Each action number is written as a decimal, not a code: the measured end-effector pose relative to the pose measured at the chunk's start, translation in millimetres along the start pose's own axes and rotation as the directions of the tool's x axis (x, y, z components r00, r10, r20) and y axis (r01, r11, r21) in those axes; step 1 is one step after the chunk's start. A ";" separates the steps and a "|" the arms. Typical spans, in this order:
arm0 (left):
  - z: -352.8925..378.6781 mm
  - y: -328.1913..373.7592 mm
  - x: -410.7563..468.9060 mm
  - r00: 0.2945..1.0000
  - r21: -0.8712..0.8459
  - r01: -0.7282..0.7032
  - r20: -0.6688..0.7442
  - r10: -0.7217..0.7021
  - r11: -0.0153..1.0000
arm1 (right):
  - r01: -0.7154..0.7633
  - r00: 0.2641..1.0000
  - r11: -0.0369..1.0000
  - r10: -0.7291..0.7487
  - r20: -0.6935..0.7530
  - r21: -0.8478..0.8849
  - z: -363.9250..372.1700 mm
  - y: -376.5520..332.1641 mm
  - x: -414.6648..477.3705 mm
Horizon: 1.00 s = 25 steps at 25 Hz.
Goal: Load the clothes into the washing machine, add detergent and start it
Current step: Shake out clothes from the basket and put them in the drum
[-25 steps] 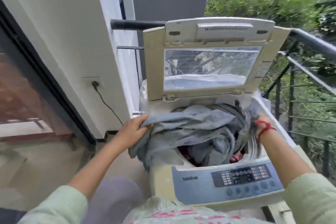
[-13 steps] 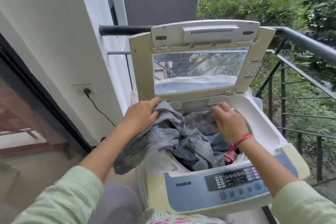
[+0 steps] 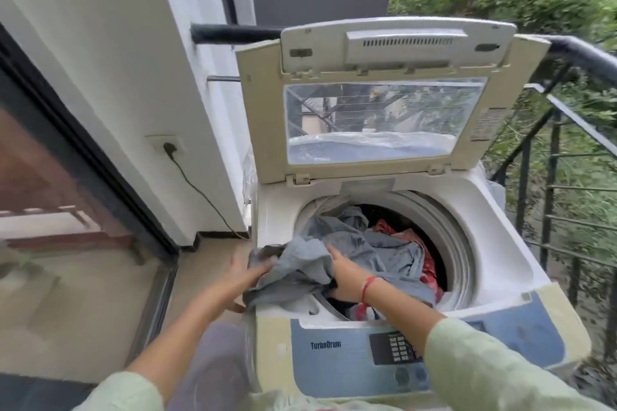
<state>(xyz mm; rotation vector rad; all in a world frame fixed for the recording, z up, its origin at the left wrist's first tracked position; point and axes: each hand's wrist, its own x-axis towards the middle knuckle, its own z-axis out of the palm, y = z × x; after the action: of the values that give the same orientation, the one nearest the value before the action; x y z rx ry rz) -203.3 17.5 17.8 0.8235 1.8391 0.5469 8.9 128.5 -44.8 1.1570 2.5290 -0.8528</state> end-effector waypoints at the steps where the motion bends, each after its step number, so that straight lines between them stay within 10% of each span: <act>1: 15.0 -7.6 -2.6 0.996 0.012 0.011 -0.085 -0.010 1.000 | -0.008 1.000 1.000 0.008 0.010 0.007 6.0 -0.7 6.7; 6: 47.8 22.1 -14.1 0.649 0.349 -0.325 -0.594 0.476 0.879 | 0.014 0.940 0.998 0.009 -0.341 0.065 -43.7 37.2 -9.7; 9: 102.0 81.8 10.1 0.519 0.588 -0.487 -0.399 0.756 0.645 | -0.131 0.718 0.991 0.066 -0.693 -0.041 -77.8 102.4 -46.7; 11: 147.7 102.2 46.6 0.608 0.781 -0.410 -0.150 0.780 0.470 | -0.272 0.887 0.931 0.146 -0.438 -0.241 -82.2 129.0 -69.6; 12: 162.5 101.6 65.5 0.742 0.854 -0.365 0.027 0.669 0.371 | -0.208 0.978 0.903 0.197 -0.069 -0.376 -79.0 135.3 -78.7; 14: 180.6 88.8 91.4 0.942 0.925 -0.331 0.310 0.131 0.185 | -0.070 0.789 0.937 0.262 0.556 -0.342 -78.6 147.1 -83.3; 16: 181.8 81.1 107.2 0.897 0.935 -0.353 0.352 -0.266 0.045 | -0.119 0.862 0.980 0.182 0.473 -0.161 -95.0 150.4 -67.4; 19: 167.6 104.5 119.3 0.985 0.957 -0.169 0.167 0.029 0.237 | -0.181 0.975 0.970 0.155 -0.158 -0.163 -93.4 169.4 -18.4; 22: 185.2 100.1 141.2 0.992 0.778 -0.128 0.094 0.089 0.616 | -0.216 0.929 0.930 0.289 0.230 -0.296 -37.3 185.3 28.8; 25: 232.7 44.3 153.3 0.929 0.835 -0.034 0.228 -0.291 0.549 | -0.259 0.782 0.911 0.393 0.484 -0.321 22.1 206.6 48.3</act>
<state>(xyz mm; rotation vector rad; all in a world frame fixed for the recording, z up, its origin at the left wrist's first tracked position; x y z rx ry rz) -16.4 161.9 -136.7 1.2832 1.7572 -0.6465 131.2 252.1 -168.3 1.0508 1.8356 -0.6434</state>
